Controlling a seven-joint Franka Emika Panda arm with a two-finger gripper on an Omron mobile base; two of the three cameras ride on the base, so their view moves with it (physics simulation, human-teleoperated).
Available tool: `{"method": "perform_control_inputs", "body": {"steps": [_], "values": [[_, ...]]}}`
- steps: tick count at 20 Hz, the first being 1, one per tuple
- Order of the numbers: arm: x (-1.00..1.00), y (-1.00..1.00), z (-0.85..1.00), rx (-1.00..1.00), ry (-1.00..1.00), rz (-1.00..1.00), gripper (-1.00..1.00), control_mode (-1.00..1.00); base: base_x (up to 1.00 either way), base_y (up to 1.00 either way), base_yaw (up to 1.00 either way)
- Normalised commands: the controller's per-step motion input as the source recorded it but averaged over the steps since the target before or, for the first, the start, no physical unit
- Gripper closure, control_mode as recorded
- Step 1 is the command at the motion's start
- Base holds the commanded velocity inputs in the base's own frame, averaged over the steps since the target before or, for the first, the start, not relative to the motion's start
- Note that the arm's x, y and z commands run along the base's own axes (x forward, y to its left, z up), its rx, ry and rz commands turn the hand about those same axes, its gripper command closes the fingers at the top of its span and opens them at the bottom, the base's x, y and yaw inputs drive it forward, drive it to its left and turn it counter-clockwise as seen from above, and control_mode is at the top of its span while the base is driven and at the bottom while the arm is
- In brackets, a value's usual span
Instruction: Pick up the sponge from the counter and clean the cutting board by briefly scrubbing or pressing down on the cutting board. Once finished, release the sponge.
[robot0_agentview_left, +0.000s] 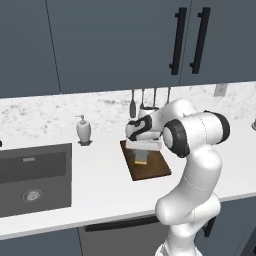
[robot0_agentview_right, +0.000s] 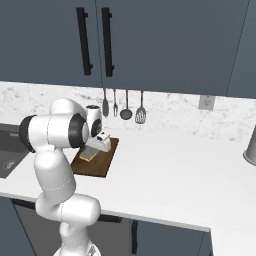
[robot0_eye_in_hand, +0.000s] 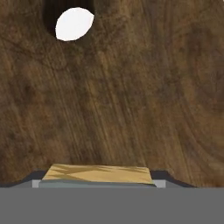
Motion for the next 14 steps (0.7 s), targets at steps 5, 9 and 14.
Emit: {"method": "perform_control_inputs", "body": {"steps": [5,9,14], "values": [[0.09,-0.64,0.0,0.0,0.0,0.0,1.0,-1.0,0.0,0.0,0.0],[0.0,-0.63,0.0,0.0,0.0,0.0,1.0,-1.0,0.0,0.0,0.0],[0.03,-0.51,-0.07,0.0,0.0,0.0,1.0,-1.0,0.0,0.0,0.0]]}}
